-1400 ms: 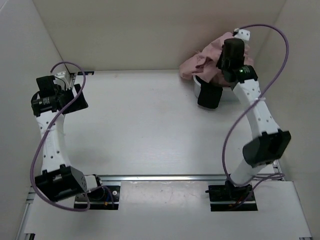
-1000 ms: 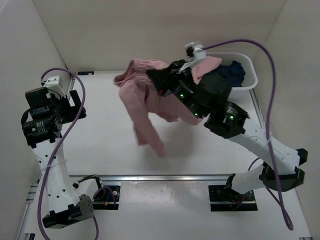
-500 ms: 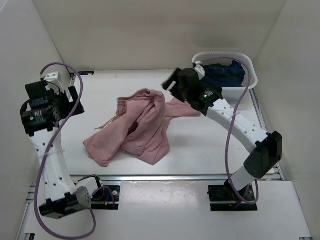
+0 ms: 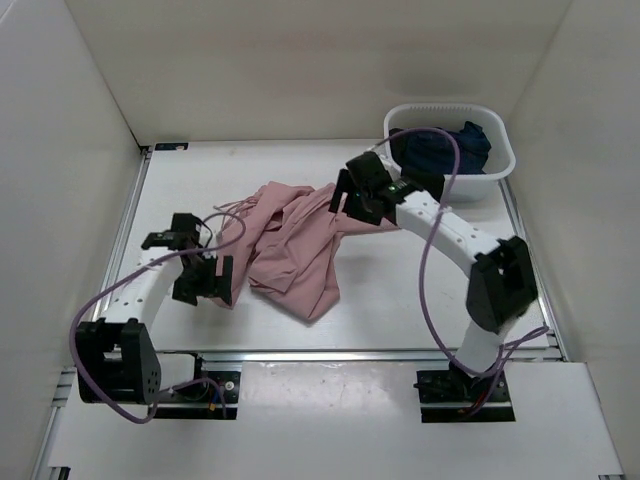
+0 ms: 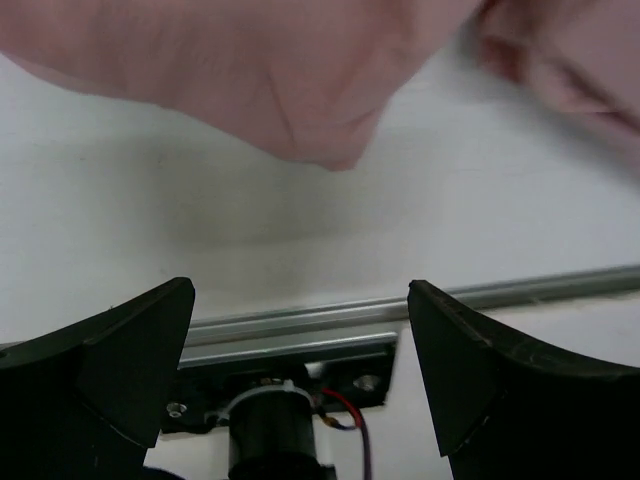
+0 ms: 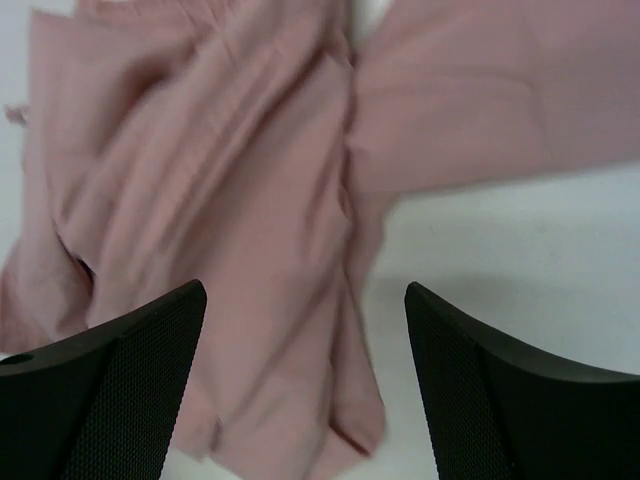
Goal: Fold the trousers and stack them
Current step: Flatten the trousers out
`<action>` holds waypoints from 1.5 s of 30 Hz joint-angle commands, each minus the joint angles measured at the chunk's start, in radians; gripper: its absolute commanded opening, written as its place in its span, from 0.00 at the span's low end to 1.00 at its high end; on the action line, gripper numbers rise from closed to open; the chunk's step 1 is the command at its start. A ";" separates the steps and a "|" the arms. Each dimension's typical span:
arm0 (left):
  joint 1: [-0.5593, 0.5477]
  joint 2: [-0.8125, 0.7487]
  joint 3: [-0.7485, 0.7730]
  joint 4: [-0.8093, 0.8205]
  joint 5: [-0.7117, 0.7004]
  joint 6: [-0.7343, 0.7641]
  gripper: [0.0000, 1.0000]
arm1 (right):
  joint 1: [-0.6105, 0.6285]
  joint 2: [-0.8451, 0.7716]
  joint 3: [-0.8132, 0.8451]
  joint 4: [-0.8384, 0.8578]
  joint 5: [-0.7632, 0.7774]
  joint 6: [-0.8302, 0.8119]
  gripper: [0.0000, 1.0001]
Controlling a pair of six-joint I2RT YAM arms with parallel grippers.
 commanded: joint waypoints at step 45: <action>-0.032 0.197 0.223 0.091 0.160 0.000 1.00 | -0.070 -0.009 0.025 -0.007 -0.373 0.089 0.91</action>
